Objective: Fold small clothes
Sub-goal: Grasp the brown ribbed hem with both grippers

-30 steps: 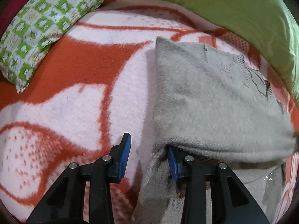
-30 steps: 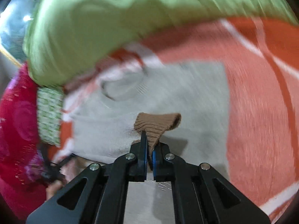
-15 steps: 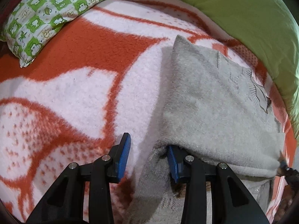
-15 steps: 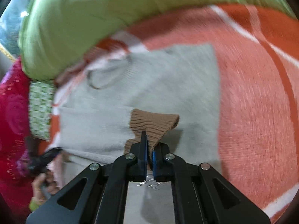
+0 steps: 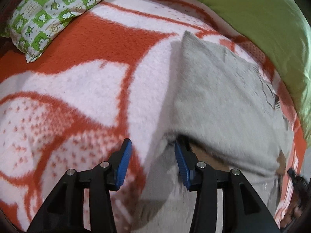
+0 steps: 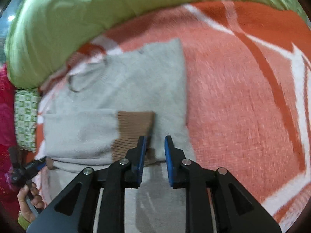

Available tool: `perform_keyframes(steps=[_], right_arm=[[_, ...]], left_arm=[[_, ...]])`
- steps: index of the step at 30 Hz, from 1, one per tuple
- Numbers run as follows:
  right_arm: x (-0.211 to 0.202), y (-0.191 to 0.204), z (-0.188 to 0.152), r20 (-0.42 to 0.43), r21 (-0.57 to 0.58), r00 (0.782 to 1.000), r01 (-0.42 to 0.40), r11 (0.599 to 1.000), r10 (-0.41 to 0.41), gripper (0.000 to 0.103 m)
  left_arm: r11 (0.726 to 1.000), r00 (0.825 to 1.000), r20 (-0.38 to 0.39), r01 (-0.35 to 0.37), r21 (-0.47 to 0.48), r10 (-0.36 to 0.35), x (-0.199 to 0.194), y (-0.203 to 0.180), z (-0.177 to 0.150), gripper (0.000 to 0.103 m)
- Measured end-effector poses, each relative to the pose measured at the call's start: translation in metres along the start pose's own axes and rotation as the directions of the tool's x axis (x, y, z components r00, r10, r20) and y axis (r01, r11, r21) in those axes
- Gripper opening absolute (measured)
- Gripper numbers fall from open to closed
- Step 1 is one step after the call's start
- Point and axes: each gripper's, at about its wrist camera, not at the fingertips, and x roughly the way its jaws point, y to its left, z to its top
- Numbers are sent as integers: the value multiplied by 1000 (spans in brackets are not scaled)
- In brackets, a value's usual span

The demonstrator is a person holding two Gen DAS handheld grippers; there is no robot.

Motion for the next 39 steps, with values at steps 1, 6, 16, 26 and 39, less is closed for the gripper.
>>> perform_keyframes(steps=[1, 6, 16, 26, 39], right_arm=[[0, 7, 3, 7, -17, 999, -33, 999, 34, 21], [33, 40, 9, -55, -101, 996, -73, 992, 67, 21], [9, 22, -2, -111, -109, 992, -72, 991, 60, 22], [-106, -18, -94, -60, -76, 986, -159, 984, 155, 52], [-143, -70, -227, -147, 88, 981, -113, 990, 125, 52]], left_arm=[[1000, 1000, 1, 3, 6, -3, -3, -1, -3, 46], [999, 999, -1, -40, 26, 40, -4, -12, -3, 49], [994, 998, -68, -12, 111, 20, -24, -1, -26, 55], [975, 963, -226, 179, 134, -146, -88, 34, -155, 66], [971, 943, -282, 213, 110, -176, -103, 59, -271, 72]])
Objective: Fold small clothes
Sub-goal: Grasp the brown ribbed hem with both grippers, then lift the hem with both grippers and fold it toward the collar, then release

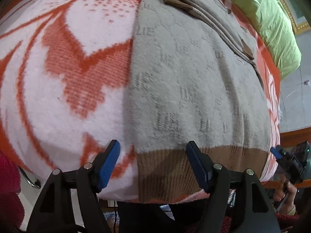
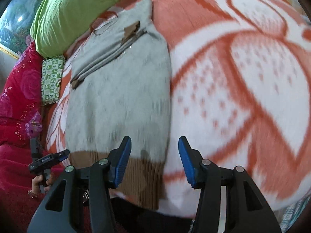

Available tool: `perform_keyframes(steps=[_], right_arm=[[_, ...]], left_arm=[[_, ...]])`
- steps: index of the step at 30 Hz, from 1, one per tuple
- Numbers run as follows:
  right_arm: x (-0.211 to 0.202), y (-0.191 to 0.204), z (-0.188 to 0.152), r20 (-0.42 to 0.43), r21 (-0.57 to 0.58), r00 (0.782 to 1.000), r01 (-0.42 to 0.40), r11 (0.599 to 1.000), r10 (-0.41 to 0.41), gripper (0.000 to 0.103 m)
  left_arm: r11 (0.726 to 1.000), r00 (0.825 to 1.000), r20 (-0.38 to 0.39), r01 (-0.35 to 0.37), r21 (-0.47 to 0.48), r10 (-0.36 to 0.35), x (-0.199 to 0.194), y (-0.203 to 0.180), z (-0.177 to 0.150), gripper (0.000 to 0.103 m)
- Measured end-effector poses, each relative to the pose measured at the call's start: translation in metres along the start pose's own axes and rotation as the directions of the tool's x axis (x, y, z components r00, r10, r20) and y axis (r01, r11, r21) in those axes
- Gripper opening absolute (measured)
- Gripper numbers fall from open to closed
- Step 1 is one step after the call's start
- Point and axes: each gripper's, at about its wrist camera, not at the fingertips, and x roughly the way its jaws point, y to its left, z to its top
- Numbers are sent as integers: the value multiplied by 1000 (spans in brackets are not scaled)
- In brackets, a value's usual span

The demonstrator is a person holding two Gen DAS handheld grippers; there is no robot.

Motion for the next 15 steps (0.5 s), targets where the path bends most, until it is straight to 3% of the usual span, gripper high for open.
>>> perform_keyframes(steps=[8, 11, 13, 14, 15], right_arm=[[31, 6, -26, -16, 14, 997, -75, 997, 75, 53], [37, 11, -27, -19, 13, 993, -113, 994, 113, 53], [38, 7, -31, -16, 27, 993, -121, 992, 121, 50], [38, 4, -32, -17, 39, 992, -122, 992, 123, 39], [39, 1, -32, -25, 48, 992, -119, 992, 120, 15]], left_arm=[[999, 1000, 28, -5, 46, 3, 15, -25, 22, 73], [996, 1000, 26, -11, 92, 9, 15, -29, 24, 55], [993, 999, 14, 33, 109, -35, 14, -28, 26, 22], [992, 998, 2, 67, 106, -68, 16, -29, 29, 15], [990, 995, -4, 98, 99, -98, 16, -30, 30, 11]])
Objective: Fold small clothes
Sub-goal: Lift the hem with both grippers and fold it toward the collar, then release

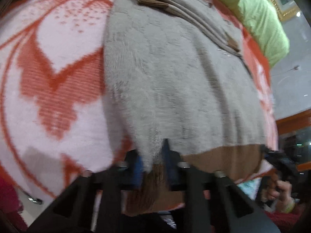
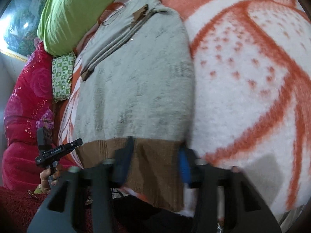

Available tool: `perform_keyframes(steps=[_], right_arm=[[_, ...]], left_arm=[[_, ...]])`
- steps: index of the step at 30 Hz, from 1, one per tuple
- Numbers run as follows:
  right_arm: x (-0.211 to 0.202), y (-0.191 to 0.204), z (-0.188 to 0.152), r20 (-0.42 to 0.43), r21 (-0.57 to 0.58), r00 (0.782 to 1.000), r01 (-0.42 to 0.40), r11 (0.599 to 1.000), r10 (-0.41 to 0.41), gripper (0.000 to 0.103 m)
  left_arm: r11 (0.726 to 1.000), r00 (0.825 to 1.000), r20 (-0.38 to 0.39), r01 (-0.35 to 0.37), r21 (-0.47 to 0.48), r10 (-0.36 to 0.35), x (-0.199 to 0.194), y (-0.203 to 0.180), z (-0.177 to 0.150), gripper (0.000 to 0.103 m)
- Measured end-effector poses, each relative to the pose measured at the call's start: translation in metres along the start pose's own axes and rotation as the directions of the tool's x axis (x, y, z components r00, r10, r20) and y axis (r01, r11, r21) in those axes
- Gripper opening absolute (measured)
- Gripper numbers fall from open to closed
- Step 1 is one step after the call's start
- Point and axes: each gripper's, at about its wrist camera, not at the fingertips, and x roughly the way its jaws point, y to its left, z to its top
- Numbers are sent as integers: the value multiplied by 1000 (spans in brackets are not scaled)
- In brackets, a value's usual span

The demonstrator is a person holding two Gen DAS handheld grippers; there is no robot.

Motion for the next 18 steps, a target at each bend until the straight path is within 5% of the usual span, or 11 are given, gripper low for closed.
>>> perform_keyframes(steps=[11, 18], right_arm=[[-22, 5, 3, 10, 30, 988, -152, 988, 151, 9], [-42, 39, 40, 72, -37, 964, -252, 967, 254, 9]], left_arm=[[989, 985, 98, 147, -19, -144, -38, 12, -2, 8], [975, 960, 178, 221, 3, -218, -74, -6, 38, 8]])
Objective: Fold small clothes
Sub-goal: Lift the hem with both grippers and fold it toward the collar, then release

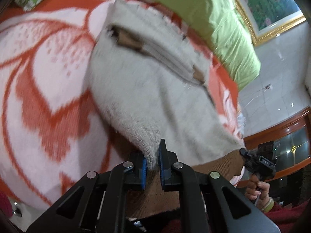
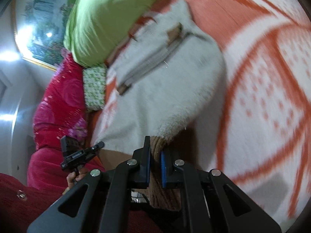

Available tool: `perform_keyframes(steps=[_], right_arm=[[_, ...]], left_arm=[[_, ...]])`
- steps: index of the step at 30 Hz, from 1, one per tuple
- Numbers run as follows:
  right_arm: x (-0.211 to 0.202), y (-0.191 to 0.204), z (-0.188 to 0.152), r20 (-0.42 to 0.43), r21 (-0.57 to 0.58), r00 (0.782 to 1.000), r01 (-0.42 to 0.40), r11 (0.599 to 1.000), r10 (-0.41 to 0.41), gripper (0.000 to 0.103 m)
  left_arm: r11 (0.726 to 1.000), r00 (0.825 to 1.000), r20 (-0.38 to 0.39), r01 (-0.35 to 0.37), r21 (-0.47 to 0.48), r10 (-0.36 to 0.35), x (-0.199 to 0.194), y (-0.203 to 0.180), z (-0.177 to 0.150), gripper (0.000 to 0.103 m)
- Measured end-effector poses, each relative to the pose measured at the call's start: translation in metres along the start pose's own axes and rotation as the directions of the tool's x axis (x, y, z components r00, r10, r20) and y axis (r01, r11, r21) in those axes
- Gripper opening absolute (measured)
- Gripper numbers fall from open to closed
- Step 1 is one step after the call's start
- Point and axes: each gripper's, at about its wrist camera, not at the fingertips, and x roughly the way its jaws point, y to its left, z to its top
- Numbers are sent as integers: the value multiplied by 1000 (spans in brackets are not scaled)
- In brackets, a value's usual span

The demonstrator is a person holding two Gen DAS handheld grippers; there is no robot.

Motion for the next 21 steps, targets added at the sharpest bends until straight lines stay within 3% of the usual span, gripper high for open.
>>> perform_keyframes(steps=[6, 9, 15, 21], right_arm=[[2, 24, 73, 92, -70, 992, -85, 994, 91, 9], [14, 27, 122, 125, -100, 985, -103, 990, 115, 9], [67, 6, 220, 154, -59, 985, -72, 996, 80, 9], [129, -37, 294, 140, 48, 990, 25, 999, -32, 9]], left_arm=[[998, 987, 145, 67, -12, -64, -17, -14, 82, 8], [998, 980, 187, 62, 1, -61, -10, -20, 131, 8], [999, 983, 181, -42, 0, 41, 58, -17, 230, 8], [984, 975, 144, -164, -64, 172, 139, 16, 295, 9]])
